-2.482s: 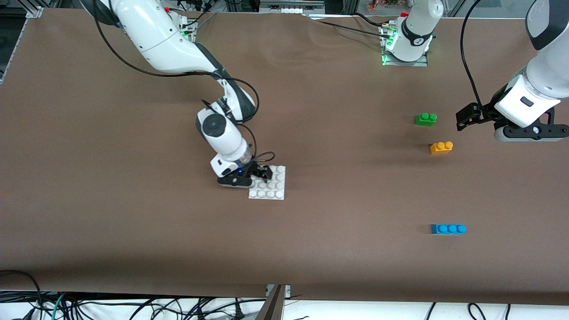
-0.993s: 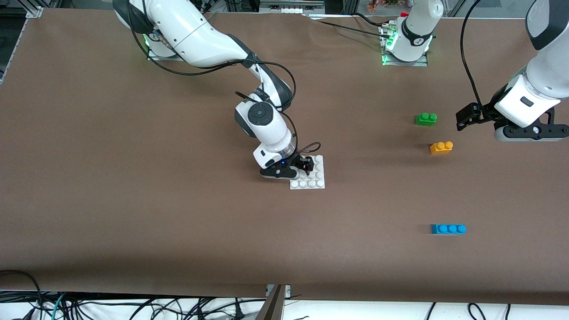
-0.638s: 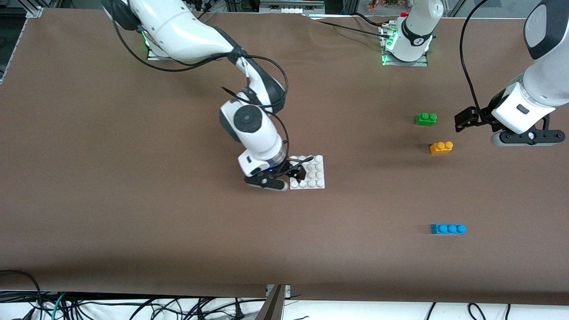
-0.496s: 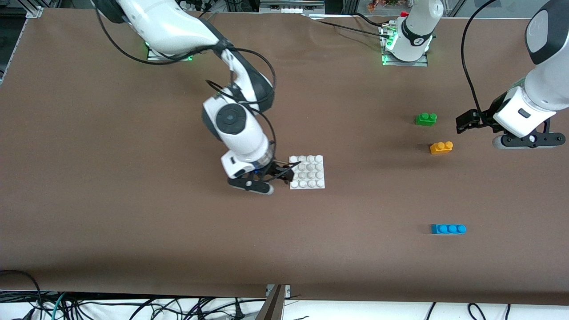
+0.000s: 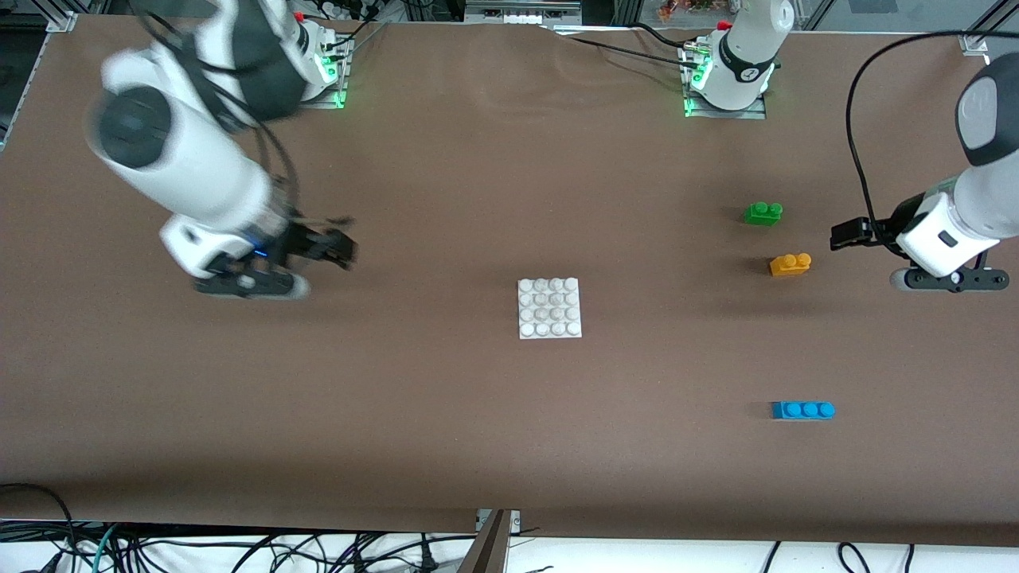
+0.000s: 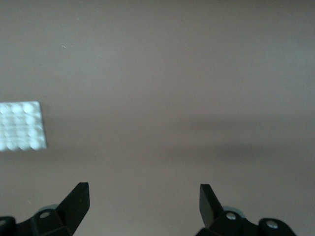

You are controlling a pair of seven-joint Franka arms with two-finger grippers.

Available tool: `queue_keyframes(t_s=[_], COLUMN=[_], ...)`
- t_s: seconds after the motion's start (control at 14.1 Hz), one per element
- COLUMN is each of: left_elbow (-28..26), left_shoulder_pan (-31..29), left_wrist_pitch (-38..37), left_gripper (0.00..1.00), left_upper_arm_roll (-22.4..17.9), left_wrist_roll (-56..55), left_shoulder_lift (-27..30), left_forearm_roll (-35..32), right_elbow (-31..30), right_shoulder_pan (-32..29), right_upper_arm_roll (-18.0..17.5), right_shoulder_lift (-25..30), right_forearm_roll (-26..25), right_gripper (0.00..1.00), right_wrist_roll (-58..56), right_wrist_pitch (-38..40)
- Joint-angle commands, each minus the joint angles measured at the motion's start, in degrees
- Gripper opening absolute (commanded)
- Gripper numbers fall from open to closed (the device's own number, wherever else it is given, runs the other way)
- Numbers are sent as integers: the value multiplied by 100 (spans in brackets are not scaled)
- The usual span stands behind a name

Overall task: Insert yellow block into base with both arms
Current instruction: 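Withdraw the right gripper while the left gripper reaches the yellow block, then close the left gripper on the yellow block and lift it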

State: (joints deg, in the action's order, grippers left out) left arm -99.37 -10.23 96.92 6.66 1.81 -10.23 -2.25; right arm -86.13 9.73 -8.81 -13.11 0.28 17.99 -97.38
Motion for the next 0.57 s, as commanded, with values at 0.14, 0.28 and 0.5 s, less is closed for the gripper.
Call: queue_keyframes(t_s=[0.14, 0.28, 0.5], left_elbow=[-1282, -2266, -3130], left_shoulder_pan=[-312, -383, -584], left_wrist_pitch=[1535, 2537, 3727], left_gripper=[100, 100, 100], left_upper_arm_roll=[37, 29, 46], left_wrist_roll=[179, 231, 249], left_shoulder_lift=[-76, 134, 232], left_forearm_roll=[-161, -179, -399], right_elbow=[-1247, -1266, -1126], right_shoulder_pan=[-762, -762, -762], right_upper_arm_roll=[10, 99, 292], right_shoulder_lift=[1503, 1609, 1557], right_forearm_roll=[43, 8, 7], right_gripper=[99, 99, 99], right_wrist_roll=[-1095, -1043, -1069], right_wrist_pitch=[333, 325, 325])
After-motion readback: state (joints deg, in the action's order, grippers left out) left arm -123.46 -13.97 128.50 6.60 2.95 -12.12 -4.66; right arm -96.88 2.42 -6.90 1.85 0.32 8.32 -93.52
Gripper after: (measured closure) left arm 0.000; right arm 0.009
